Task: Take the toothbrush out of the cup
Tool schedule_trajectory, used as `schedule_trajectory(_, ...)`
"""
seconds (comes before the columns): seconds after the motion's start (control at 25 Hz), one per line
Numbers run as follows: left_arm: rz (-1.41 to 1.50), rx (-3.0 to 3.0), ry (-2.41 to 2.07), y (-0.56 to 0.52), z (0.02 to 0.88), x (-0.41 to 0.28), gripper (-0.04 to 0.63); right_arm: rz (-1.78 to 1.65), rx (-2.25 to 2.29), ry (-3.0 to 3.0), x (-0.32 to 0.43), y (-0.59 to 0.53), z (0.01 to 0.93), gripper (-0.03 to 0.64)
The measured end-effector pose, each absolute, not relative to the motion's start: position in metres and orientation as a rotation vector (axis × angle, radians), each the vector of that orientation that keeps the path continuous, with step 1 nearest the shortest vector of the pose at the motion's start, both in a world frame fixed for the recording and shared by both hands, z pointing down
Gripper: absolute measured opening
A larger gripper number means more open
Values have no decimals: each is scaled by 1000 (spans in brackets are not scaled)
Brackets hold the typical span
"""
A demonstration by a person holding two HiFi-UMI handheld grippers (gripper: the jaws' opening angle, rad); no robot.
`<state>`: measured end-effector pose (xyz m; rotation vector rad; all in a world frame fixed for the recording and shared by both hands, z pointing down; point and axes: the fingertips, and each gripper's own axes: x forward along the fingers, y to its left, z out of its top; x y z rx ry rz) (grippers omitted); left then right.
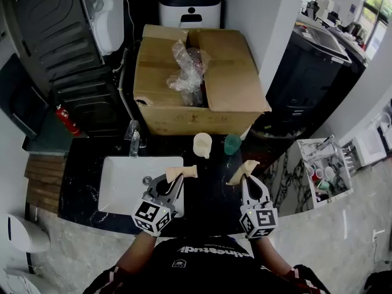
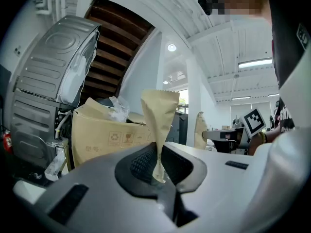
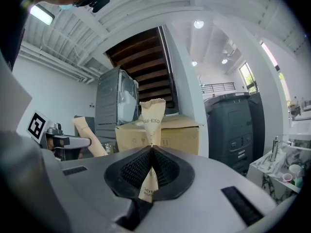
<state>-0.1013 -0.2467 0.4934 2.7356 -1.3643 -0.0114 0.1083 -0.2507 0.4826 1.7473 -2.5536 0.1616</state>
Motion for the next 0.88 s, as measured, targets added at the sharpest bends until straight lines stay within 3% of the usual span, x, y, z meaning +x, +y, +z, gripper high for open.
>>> schedule_trajectory(0.88, -6, 2764, -1320, -255, 487, -87, 38, 159, 1776, -2552, 123, -253, 474, 40)
